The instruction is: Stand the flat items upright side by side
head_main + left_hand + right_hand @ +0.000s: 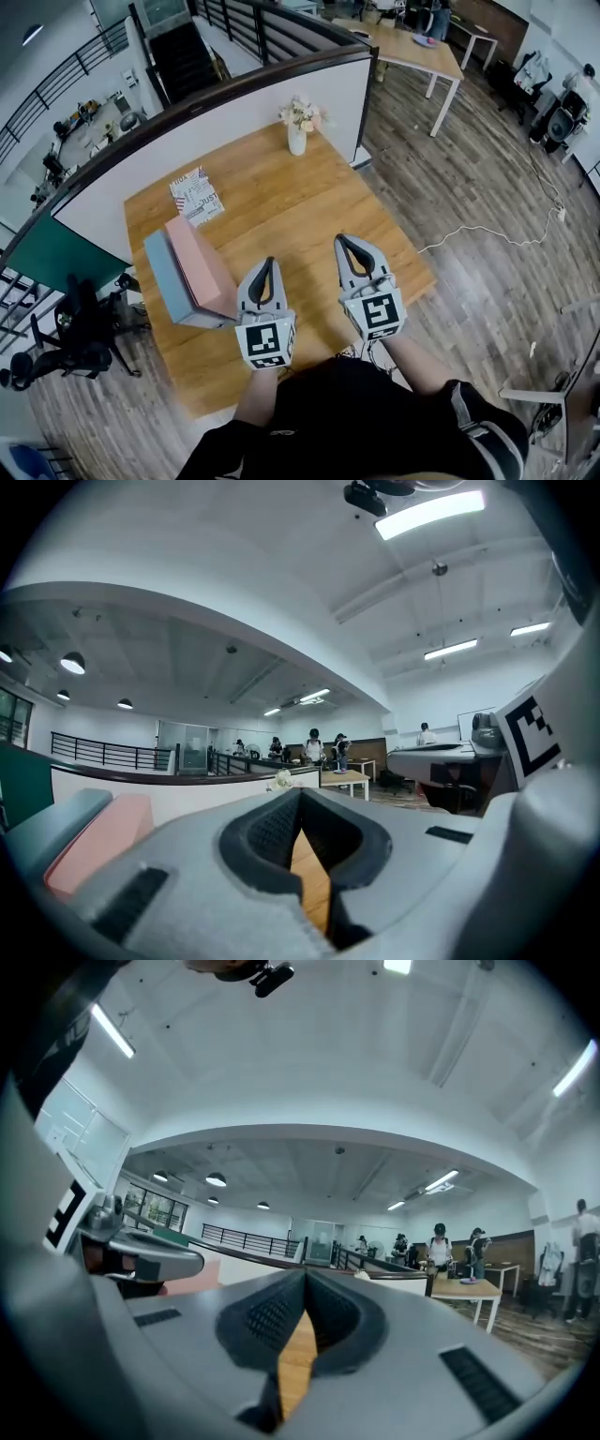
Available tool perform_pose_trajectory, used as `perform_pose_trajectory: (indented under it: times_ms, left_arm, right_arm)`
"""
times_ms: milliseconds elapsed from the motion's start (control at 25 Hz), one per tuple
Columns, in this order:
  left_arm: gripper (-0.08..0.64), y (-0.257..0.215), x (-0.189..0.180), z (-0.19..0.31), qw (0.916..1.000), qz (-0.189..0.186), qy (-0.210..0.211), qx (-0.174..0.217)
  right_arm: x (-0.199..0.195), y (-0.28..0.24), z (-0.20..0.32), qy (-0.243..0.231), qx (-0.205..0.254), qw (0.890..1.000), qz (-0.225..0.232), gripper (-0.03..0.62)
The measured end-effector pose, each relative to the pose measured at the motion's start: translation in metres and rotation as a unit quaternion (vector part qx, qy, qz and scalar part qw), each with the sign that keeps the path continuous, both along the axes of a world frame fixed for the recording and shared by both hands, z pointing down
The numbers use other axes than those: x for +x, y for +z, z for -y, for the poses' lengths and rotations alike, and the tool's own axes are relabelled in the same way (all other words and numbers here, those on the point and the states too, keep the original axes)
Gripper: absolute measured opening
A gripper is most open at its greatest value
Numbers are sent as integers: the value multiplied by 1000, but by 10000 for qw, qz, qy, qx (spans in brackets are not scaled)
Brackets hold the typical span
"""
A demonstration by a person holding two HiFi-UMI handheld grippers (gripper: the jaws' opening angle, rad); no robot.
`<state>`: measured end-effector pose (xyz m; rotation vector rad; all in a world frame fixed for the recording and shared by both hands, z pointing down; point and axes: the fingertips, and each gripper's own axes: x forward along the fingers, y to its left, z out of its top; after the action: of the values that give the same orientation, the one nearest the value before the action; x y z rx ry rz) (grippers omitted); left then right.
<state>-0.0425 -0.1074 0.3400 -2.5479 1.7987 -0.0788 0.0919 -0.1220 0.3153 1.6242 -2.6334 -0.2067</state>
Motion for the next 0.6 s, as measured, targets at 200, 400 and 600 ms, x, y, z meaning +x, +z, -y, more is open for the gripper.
perform_pose_trajectory:
  times_ms: [200, 400, 600]
  left_arm:
    - [-2, 3, -9, 5, 9999, -64, -75, -45]
    - [-2, 5, -12, 5, 9997, -173, -132, -119]
    - [-2, 8, -12, 2, 9997, -167, -132, -135]
  right_arm:
    - [0, 0, 10, 43, -117, 9998, 134, 5]
    - [1, 7, 14, 43, -95, 9999, 135, 5]
    - [-7, 10, 13, -82, -67, 9999, 37, 5]
